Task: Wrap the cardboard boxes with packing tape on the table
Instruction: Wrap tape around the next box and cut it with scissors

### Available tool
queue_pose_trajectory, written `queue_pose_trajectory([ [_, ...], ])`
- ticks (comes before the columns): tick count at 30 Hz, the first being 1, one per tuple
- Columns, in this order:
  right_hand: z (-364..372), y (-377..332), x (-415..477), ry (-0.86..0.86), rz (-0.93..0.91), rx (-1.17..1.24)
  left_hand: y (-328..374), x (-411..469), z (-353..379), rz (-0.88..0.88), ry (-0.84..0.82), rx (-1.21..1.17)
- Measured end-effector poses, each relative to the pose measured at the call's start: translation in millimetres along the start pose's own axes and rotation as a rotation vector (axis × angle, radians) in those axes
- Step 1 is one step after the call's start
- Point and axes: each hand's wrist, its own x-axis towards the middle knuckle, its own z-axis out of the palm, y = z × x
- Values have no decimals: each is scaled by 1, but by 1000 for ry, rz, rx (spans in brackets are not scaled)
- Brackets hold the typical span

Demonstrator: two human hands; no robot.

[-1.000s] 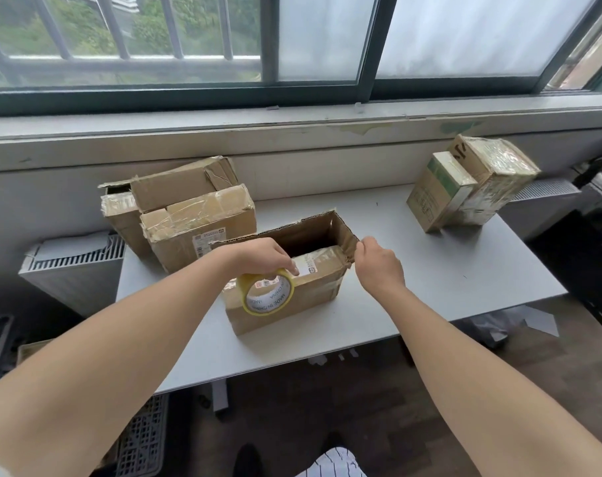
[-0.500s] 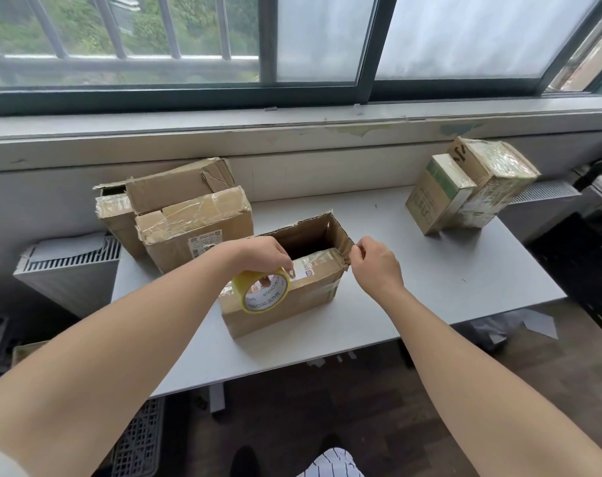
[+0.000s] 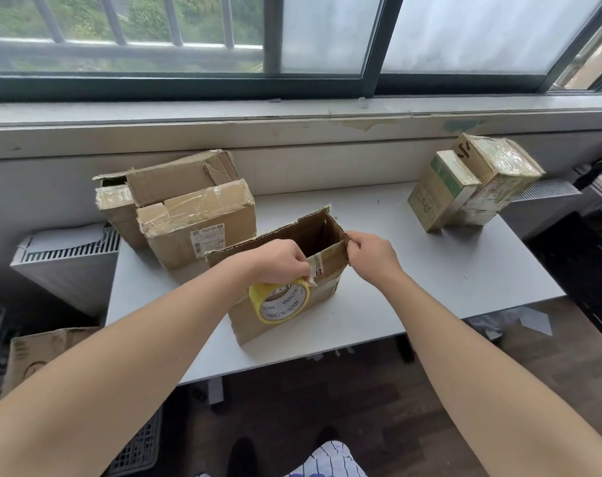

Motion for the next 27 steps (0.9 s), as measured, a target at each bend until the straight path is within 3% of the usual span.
queue_pose_trajectory([
  [8, -12, -11, 7, -118, 97, 63, 4, -9, 21, 139, 34, 132],
  [14, -19, -13, 2, -123, 163, 123, -2, -13, -2, 99, 74, 151],
  [19, -13, -15, -2, -157, 174, 186, -2, -19, -8, 81, -20, 282],
  [27, -14, -22, -2, -168, 209, 154, -7, -30, 20, 221, 48, 535],
])
